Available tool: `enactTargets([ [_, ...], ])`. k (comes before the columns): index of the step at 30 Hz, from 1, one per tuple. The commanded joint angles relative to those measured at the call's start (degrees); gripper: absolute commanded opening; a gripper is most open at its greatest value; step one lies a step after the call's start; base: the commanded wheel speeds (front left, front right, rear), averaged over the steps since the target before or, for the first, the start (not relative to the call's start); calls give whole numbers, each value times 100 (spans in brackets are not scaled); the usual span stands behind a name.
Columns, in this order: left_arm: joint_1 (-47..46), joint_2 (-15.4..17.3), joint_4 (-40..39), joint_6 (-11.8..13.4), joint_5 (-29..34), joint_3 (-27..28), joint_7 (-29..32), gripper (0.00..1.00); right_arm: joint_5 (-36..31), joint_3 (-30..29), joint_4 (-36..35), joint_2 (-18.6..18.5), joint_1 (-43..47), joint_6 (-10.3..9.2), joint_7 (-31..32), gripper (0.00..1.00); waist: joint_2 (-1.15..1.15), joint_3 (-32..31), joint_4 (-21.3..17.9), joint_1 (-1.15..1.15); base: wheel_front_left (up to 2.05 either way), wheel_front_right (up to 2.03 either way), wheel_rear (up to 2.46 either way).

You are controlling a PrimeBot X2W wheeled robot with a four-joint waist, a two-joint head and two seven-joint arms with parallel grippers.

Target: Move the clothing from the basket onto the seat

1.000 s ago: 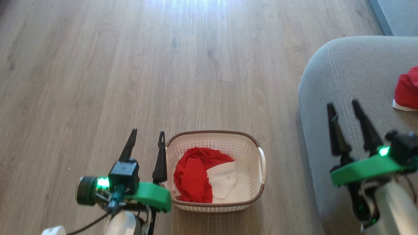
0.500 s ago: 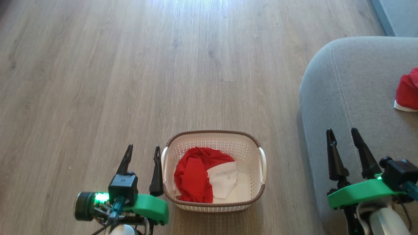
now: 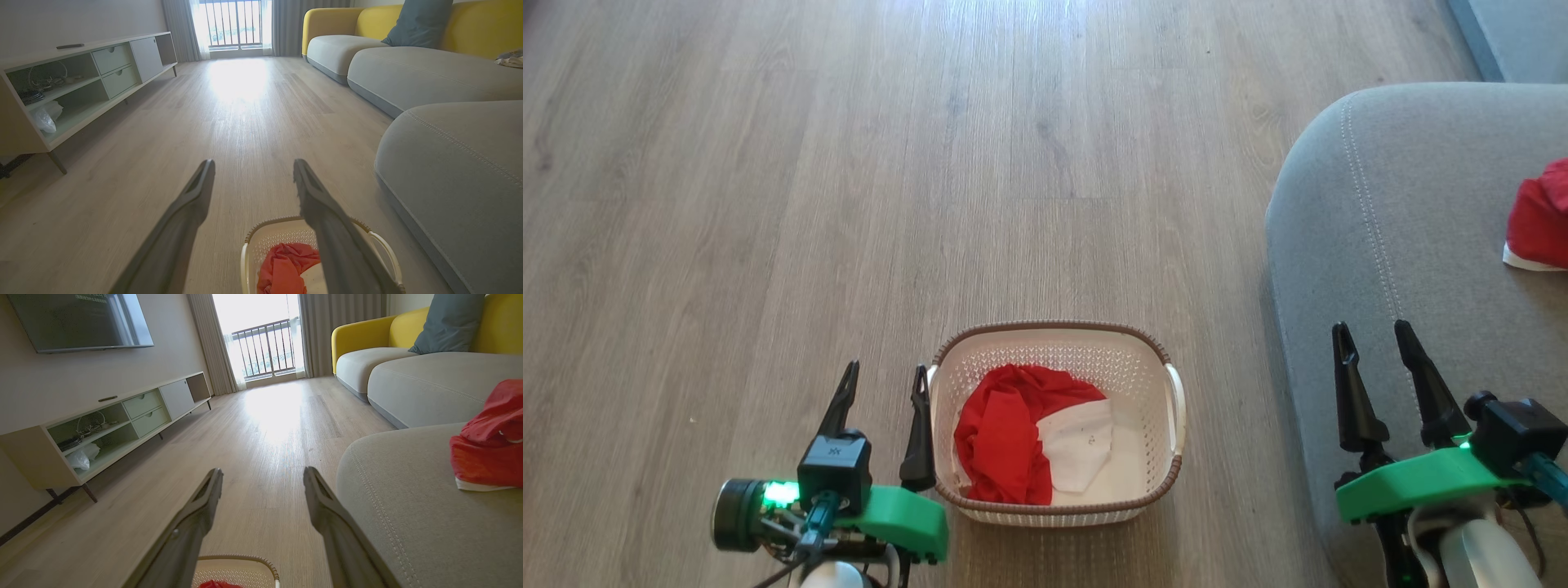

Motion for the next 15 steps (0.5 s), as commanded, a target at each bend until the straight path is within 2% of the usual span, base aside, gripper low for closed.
enactTargets([
  [1, -238, -21, -205, 14, 43, 140, -28, 100, -6, 138, -151, -89, -179, -1, -36, 100, 0, 6, 2, 0, 0, 0, 0],
  [15, -262, -21, -204, 6, 52, 102, -28, 100, -20, 124, -148, -95, -194, -1, -36, 100, 0, 22, -3, 0, 0, 0, 0],
])
